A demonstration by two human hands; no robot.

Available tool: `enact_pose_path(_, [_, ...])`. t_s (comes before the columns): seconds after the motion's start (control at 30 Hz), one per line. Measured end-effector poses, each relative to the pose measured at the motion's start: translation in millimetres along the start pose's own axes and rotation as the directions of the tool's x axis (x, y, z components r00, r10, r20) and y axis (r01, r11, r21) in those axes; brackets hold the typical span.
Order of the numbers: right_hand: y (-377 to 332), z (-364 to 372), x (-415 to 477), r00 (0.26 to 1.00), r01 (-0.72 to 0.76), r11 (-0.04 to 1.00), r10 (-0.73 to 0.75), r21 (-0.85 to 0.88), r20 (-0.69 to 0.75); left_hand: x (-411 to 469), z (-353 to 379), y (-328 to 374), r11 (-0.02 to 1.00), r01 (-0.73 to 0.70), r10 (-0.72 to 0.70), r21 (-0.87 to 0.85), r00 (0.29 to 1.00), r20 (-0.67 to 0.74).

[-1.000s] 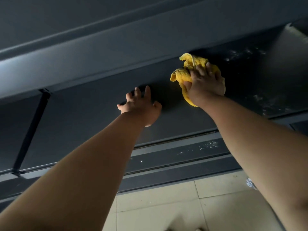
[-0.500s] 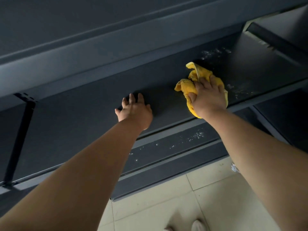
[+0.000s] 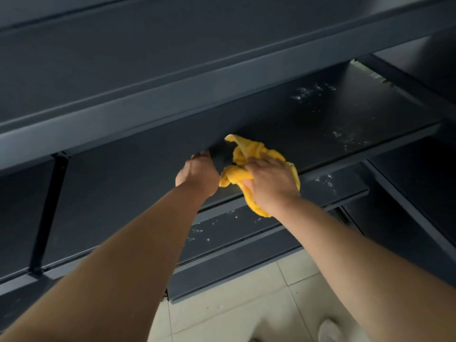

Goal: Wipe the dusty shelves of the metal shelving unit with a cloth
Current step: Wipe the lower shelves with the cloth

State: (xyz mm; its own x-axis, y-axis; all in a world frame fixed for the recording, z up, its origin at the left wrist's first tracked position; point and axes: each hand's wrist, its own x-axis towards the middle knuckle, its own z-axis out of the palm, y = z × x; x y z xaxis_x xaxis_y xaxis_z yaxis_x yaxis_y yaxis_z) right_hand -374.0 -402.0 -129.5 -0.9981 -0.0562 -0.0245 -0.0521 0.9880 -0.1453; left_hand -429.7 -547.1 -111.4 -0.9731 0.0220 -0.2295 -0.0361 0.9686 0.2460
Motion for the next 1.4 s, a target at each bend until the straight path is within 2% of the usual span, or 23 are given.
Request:
enact_pose_path(0.07, [-0.5, -13.8, 0.7, 0.999, -0.008, 0.989, 0.003, 0.149, 0.032, -2.7, -4.9, 1.3, 0.992, 0.084, -0.088, -0.092, 0.995, -0.042])
enact_pose_path(0.1, [4.7, -23.1, 3.1, 0.997, -0.067, 0.947, 0.049, 0.314, 0.064, -2.6, -7.1, 2.3, 0.985, 0.107, -0.115, -0.133, 0.992, -0.055])
enact_pose_path(0.17, [24.6, -41.2, 10.2, 0.980, -0.199, 0.728, 0.157, 0.656, 0.122, -2.5, -11.4, 8.6, 0.974, 0.125, -0.141, -0.189, 0.987, -0.072])
enact_pose_path(0.2, [39.0, -47.3, 14.5, 0.970, -0.226, 0.656, 0.218, 0.720, 0.106, -2.3, -12.9, 14.4, 0.970, 0.127, -0.145, -0.205, 0.987, -0.075])
enact_pose_path(0.23, [53.6, -53.0, 18.2, 0.961, -0.239, 0.665, 0.267, 0.708, 0.073, -2.0, -13.6, 21.3, 0.969, 0.125, -0.144, -0.214, 0.986, -0.079])
enact_pose_path(0.27, [68.8, -56.7, 21.2, 0.950, -0.262, 0.720, 0.311, 0.643, 0.038, -2.5, -14.2, 30.0, 0.969, 0.114, -0.135, -0.221, 0.988, -0.082])
enact_pose_path(0.37, [114.2, -58.6, 25.0, 0.914, -0.352, 0.857, 0.402, 0.377, -0.061, -4.8, -10.7, 64.0, 0.968, 0.045, -0.068, -0.249, 0.994, -0.081])
enact_pose_path(0.43, [138.4, -58.4, 22.4, 0.910, -0.371, 0.884, 0.407, 0.286, -0.080, -7.0, -3.4, 89.1, 0.962, -0.020, -0.005, -0.273, 0.996, -0.092])
enact_pose_path(0.53, [166.2, -59.6, 14.9, 0.937, -0.305, 0.926, 0.333, 0.221, -0.105, -6.9, 17.2, 129.3, 0.957, -0.083, 0.077, -0.277, 0.996, -0.034])
enact_pose_path(0.6, [183.8, -61.8, 9.9, 0.951, -0.270, 0.941, 0.294, 0.202, -0.100, -7.2, 33.8, 158.1, 0.960, -0.126, 0.136, -0.252, 0.990, 0.025])
enact_pose_path(0.7, [216.2, -64.0, 5.2, 0.948, -0.291, 0.938, 0.309, 0.191, -0.074, -4.8, 55.5, 193.0, 0.979, -0.126, 0.137, -0.164, 0.989, 0.062])
enact_pose_path(0.83, [261.0, -65.8, 2.2, 0.929, -0.355, 0.918, 0.367, 0.176, -0.042, 2.7, 75.6, 211.5, 0.990, -0.110, 0.106, 0.087, 0.993, 0.048])
enact_pose_path(0.93, [284.8, -62.0, -1.0, 0.916, -0.393, 0.901, 0.400, 0.186, -0.003, 9.5, 80.9, 224.4, 0.978, -0.116, 0.113, 0.175, 0.993, 0.024])
enact_pose_path(1.13, [315.0, -58.0, -3.5, 0.952, -0.304, 0.930, 0.305, 0.206, 0.028, 26.2, 86.1, 267.0, 0.975, -0.134, 0.133, 0.178, 0.991, 0.018])
enact_pose_path(1.4, [347.4, -64.4, -9.8, 0.983, -0.178, 0.923, 0.179, 0.342, 0.028, 42.1, 103.0, 341.2, 0.967, -0.180, 0.186, 0.179, 0.982, -0.017])
